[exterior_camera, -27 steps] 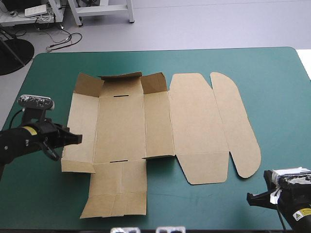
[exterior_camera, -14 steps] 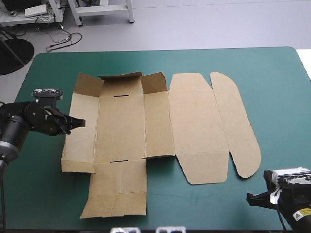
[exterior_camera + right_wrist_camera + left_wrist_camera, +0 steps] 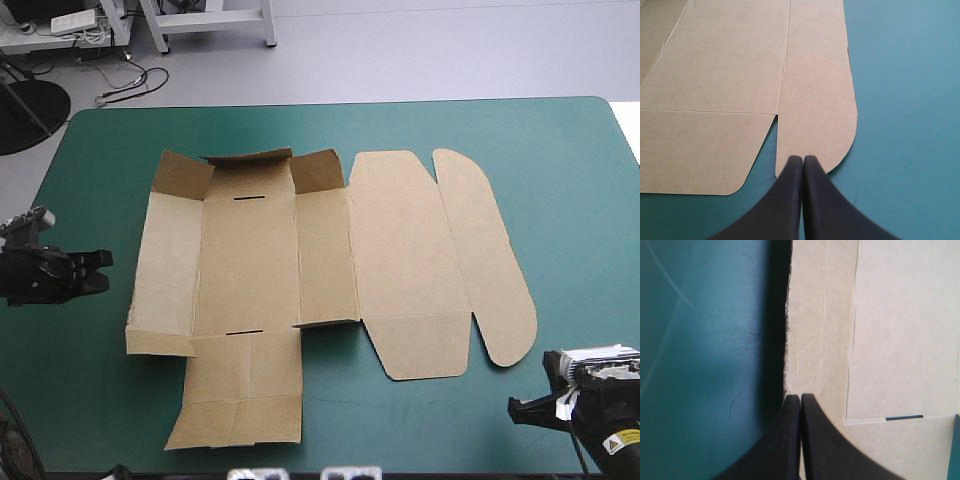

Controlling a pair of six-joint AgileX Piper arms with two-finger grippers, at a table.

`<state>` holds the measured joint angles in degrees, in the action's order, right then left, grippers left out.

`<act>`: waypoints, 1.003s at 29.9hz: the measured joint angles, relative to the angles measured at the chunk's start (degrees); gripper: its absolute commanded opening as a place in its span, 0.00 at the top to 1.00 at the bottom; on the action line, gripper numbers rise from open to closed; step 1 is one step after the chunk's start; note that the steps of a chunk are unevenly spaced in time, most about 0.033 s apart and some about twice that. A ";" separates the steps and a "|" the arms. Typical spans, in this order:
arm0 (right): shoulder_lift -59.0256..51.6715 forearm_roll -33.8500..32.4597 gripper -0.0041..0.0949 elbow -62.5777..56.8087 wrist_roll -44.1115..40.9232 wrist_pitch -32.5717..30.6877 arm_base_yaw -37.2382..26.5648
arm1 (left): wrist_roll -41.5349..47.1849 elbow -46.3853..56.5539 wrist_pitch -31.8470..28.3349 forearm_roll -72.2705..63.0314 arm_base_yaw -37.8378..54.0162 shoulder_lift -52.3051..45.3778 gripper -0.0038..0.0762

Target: Fold the box

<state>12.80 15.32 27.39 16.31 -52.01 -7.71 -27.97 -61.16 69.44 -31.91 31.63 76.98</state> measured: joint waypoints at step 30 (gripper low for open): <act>0.00 -0.23 0.97 0.00 0.00 0.00 0.00 | -5.74 1.95 -2.10 -2.47 -4.84 12.12 0.23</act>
<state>12.80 15.10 27.39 16.31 -52.01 -7.71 -33.71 -59.21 67.34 -34.38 26.79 89.10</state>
